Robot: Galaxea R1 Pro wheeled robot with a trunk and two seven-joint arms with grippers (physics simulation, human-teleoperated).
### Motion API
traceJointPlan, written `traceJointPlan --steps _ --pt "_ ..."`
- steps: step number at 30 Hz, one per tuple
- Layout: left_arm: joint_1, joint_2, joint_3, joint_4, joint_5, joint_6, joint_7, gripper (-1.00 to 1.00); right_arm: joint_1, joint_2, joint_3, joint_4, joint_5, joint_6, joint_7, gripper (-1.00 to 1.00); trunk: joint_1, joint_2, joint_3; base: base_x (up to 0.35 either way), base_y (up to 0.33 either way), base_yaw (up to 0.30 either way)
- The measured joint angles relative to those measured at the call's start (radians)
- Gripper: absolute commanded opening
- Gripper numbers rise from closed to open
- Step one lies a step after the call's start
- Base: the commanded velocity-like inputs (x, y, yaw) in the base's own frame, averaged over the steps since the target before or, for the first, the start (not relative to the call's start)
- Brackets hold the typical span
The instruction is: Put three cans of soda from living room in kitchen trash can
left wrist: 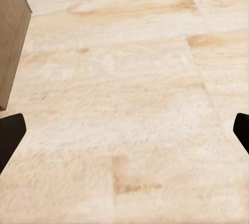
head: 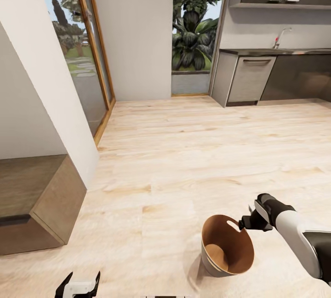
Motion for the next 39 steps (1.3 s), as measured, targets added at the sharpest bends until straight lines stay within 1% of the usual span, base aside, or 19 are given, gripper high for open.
traceJointPlan --steps 11,13,19,20,25,32,39 --pt "0.000 -0.002 0.000 -0.001 -0.001 -0.001 0.000 1.00 -0.002 -0.024 -0.004 -0.001 -0.005 0.011 0.003 1.00 0.000 0.000 0.000 0.000 0.000 0.000" --pt "0.000 -0.002 0.000 -0.001 -0.002 -0.001 0.000 1.00 -0.004 -0.027 -0.005 -0.001 -0.006 0.014 0.015 1.00 0.000 0.000 0.000 0.000 0.000 0.000" --pt "0.000 -0.002 0.000 -0.001 -0.002 -0.001 0.000 1.00 -0.010 -0.034 -0.003 -0.001 -0.003 0.033 0.078 1.00 0.000 0.000 0.000 0.000 0.000 0.000" --pt "0.000 -0.002 0.000 -0.001 -0.002 -0.001 0.000 1.00 -0.010 -0.034 -0.003 -0.001 -0.003 0.033 0.078 1.00 0.000 0.000 0.000 0.000 0.000 0.000" --pt "0.000 -0.002 0.000 -0.004 -0.002 -0.001 0.000 1.00 -0.012 -0.036 -0.002 -0.001 0.000 0.081 0.100 1.00 0.000 0.000 0.000 0.000 0.000 0.000" --pt "0.001 -0.002 -0.001 -0.007 -0.002 -0.001 0.000 1.00 -0.013 -0.035 0.000 0.000 0.001 0.101 0.107 1.00 0.000 0.000 0.000 0.000 0.000 0.000" --pt "0.001 -0.003 0.000 -0.008 -0.002 -0.001 0.000 1.00 -0.013 -0.036 0.002 0.000 0.002 0.105 0.108 1.00 0.000 0.000 0.000 0.000 0.000 0.000"
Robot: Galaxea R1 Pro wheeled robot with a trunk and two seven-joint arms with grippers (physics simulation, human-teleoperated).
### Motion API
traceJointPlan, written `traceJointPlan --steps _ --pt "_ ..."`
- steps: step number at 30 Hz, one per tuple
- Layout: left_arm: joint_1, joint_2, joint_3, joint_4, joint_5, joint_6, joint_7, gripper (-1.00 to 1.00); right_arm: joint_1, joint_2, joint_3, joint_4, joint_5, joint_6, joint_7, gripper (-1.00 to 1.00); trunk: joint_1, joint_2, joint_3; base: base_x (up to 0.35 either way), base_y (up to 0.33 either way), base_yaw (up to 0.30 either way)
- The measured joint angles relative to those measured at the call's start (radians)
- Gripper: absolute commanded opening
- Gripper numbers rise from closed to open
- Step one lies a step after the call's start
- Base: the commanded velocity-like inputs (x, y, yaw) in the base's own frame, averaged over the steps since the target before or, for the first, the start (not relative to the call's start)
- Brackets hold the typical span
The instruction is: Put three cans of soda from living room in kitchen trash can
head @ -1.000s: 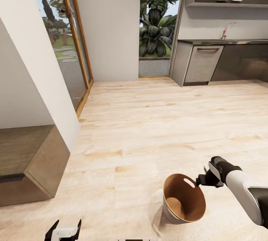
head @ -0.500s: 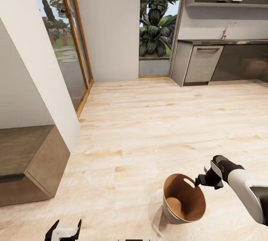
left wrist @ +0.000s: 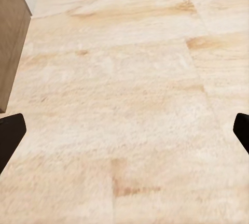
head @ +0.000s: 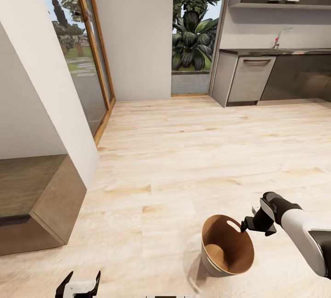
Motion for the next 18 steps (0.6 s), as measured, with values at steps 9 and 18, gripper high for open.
traceJointPlan --steps 9,18 --pt "-0.001 0.000 0.000 0.001 0.000 0.000 0.000 1.00 0.000 -0.001 -0.001 -0.001 0.000 0.001 0.002 1.00 0.000 0.000 0.000 0.000 0.000 0.000" --pt "-0.001 0.000 -0.001 0.001 0.000 0.000 0.000 1.00 0.000 -0.001 -0.001 -0.001 0.000 0.001 0.002 1.00 0.001 0.000 -0.008 0.000 0.000 0.000"
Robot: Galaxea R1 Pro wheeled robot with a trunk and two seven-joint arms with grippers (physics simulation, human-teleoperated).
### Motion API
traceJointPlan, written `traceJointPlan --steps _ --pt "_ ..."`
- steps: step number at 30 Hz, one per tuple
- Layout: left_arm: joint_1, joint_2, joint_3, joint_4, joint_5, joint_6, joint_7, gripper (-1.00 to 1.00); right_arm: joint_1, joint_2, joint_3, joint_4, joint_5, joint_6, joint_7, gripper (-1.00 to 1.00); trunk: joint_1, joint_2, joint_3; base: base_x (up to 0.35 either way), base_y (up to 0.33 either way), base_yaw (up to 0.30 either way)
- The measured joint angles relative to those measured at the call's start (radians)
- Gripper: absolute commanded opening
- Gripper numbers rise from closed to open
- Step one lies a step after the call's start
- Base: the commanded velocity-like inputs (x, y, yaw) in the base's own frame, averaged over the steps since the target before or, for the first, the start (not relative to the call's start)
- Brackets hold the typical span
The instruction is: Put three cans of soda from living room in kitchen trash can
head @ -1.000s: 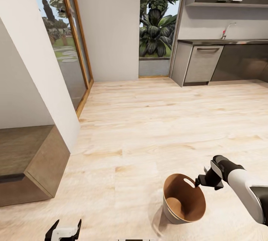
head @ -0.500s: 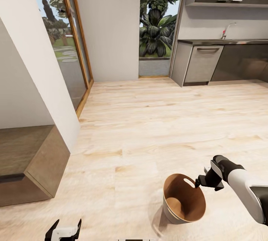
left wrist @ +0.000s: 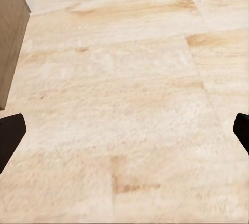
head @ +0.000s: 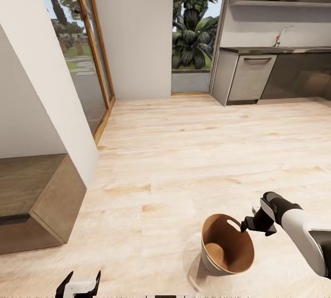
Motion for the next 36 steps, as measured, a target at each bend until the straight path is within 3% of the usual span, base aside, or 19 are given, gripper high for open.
traceJointPlan --steps 23,36 --pt "0.000 0.001 -0.001 0.002 -0.005 0.002 0.002 1.00 0.000 -0.001 0.000 -0.004 0.000 0.000 0.002 1.00 0.010 -0.005 -0.089 0.000 0.000 0.000" --pt "0.000 0.000 0.000 0.002 -0.003 0.000 0.002 1.00 0.000 0.001 0.003 -0.004 0.001 0.000 0.000 1.00 0.010 -0.005 -0.089 0.000 0.000 0.000"
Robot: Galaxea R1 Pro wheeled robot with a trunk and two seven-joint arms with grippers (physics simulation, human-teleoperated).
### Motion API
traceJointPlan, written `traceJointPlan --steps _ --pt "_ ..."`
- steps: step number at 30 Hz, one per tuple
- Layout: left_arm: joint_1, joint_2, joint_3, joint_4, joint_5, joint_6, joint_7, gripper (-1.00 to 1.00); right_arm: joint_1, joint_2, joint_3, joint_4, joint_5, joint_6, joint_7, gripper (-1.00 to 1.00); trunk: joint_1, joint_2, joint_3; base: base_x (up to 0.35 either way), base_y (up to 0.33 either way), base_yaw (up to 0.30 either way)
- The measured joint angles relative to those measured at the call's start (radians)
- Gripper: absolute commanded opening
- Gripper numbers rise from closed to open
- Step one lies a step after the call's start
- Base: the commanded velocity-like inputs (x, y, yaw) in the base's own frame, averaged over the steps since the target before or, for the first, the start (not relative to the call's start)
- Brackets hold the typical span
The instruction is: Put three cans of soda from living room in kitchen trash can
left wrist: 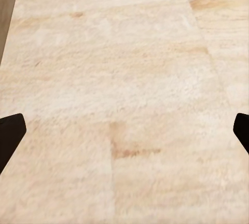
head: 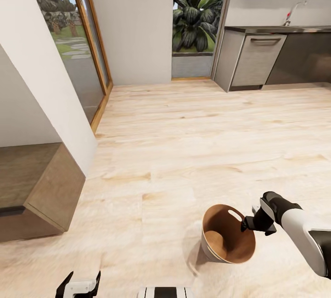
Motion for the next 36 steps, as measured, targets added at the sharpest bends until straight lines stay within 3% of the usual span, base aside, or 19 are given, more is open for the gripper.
traceJointPlan --steps 19,27,36 --pt "0.000 0.000 0.000 -0.002 0.001 0.000 0.000 1.00 0.000 0.002 0.002 -0.001 0.000 -0.002 -0.001 1.00 0.000 0.000 0.000 0.000 0.000 0.000" --pt "0.000 0.000 0.001 -0.001 -0.001 0.001 0.000 1.00 0.000 0.003 0.002 -0.001 0.000 -0.003 -0.002 1.00 0.004 -0.002 -0.031 0.000 0.000 0.000" --pt "0.000 0.000 0.001 -0.002 0.001 0.000 0.000 1.00 0.000 0.002 0.002 -0.001 0.000 -0.003 -0.003 1.00 0.004 -0.002 -0.031 0.000 0.000 0.000"
